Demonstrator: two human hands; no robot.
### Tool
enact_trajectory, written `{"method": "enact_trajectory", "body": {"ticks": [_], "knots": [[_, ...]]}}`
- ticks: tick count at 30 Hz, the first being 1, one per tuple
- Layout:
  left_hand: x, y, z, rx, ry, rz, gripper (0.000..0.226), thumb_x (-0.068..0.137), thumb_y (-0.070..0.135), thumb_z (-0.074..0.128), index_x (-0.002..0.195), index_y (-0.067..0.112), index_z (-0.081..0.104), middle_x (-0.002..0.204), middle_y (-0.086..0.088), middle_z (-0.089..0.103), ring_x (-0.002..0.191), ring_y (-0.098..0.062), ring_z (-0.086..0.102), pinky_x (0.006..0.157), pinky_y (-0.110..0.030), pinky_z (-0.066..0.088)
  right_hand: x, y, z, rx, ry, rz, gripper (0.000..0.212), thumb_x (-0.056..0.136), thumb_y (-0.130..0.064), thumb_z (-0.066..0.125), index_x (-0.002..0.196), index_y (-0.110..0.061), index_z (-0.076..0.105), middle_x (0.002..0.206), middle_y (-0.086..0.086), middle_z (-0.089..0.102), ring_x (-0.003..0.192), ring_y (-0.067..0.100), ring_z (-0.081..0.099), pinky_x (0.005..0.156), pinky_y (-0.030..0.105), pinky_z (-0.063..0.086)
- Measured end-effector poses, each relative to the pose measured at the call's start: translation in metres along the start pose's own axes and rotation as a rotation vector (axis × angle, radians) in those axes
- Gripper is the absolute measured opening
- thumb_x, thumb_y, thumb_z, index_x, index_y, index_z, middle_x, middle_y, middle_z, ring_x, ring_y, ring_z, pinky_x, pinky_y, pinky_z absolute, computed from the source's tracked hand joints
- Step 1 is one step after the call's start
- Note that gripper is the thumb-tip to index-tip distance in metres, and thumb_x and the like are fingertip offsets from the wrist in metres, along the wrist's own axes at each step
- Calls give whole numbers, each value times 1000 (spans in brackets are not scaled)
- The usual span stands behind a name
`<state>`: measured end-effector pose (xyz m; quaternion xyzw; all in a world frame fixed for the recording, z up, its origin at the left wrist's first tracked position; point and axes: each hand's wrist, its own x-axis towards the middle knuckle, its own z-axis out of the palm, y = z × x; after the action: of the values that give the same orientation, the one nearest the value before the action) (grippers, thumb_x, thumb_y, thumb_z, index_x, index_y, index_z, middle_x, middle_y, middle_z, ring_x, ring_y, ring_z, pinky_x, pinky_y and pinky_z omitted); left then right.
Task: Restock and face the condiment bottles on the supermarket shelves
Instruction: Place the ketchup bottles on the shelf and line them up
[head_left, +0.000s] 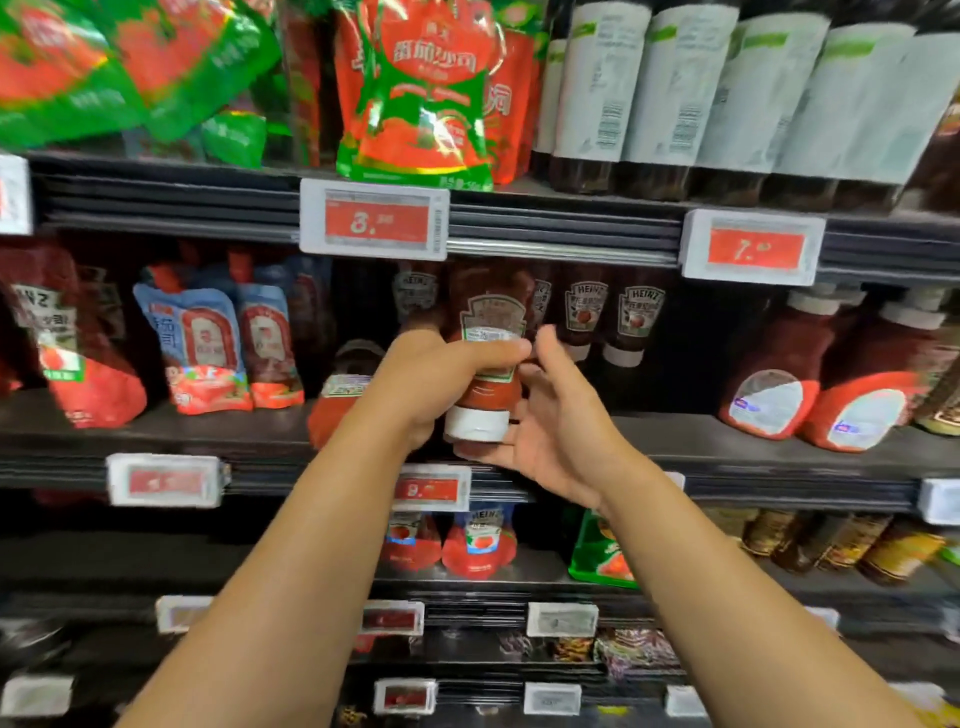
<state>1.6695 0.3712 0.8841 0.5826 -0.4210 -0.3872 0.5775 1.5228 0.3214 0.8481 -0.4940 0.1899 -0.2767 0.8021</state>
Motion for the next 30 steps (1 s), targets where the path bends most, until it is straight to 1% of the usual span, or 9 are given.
{"method": "enact_trajectory", "body": {"ticks": [3, 6, 8, 12, 15, 17, 21, 26, 30], "knots": [[8, -6, 16, 11, 50, -54, 89, 40, 50, 96, 111, 4, 69, 92, -7, 79, 84, -24, 78, 84, -46, 63, 0, 1, -13, -329, 50, -103, 69, 80, -43, 80, 135, -12, 54, 130, 12, 69, 121, 24, 67, 108, 49, 50], [14, -8, 18, 39, 58, -61, 69, 49, 41, 96, 106, 11, 72, 88, -5, 80, 80, -22, 78, 79, -45, 64, 8, -6, -18, -853, 199, -264, 40, 64, -44, 86, 100, -41, 70, 100, -3, 78, 96, 13, 75, 91, 41, 60], [15, -8, 17, 64, 82, -62, 52, 59, 31, 94, 103, 12, 73, 87, -5, 79, 76, -20, 78, 72, -42, 65, 18, -7, -20, -931, 238, -319, 32, 59, -49, 83, 88, -38, 75, 88, -8, 78, 85, 8, 74, 77, 33, 59], [22, 0, 8, 395, 193, -57, 42, 66, 38, 85, 97, 16, 69, 93, -3, 75, 64, -12, 72, 57, -23, 57, 43, -3, -19, -1021, 325, -307, 57, 62, -41, 94, 110, -24, 69, 97, -10, 73, 92, 9, 69, 79, 27, 53], [33, 17, -6, 670, 197, 1, 78, 60, 56, 78, 128, 22, 62, 125, -4, 66, 106, -22, 66, 90, -32, 53, 61, -2, -10, -1067, 382, -316, 63, 63, -44, 94, 113, -31, 57, 103, -16, 67, 95, 7, 65, 81, 20, 52], [41, 25, -17, 733, 165, 49, 81, 73, 57, 79, 143, 26, 53, 142, -4, 57, 124, -24, 57, 93, -26, 43, 76, -3, -3, -1150, 394, -225, 80, 66, -54, 90, 131, -22, 58, 124, -1, 68, 112, 20, 64, 93, 30, 52], [49, 23, -40, 731, 160, 46, 81, 77, 52, 80, 147, 26, 49, 142, 2, 56, 123, -21, 56, 86, -21, 39, 94, 0, 11, -1344, 343, 49, 85, 75, -72, 73, 140, -20, 60, 142, 7, 61, 129, 28, 55, 91, 28, 40], [47, 16, -63, 525, 120, 105, 46, 70, 25, 90, 109, 38, 69, 99, 23, 68, 92, 7, 66, 63, -8, 47, 92, 14, 12, -1193, 421, -224, 97, 63, -61, 90, 141, -20, 50, 135, 7, 62, 122, 26, 59, 97, 33, 50], [47, 6, -67, 466, 145, 221, 83, 62, 23, 96, 136, 27, 56, 127, 5, 67, 115, -14, 64, 100, -33, 53, 92, 16, 12, -1174, 384, -274, 107, 63, -58, 91, 150, -21, 39, 145, 7, 56, 133, 26, 52, 109, 39, 46]]}}
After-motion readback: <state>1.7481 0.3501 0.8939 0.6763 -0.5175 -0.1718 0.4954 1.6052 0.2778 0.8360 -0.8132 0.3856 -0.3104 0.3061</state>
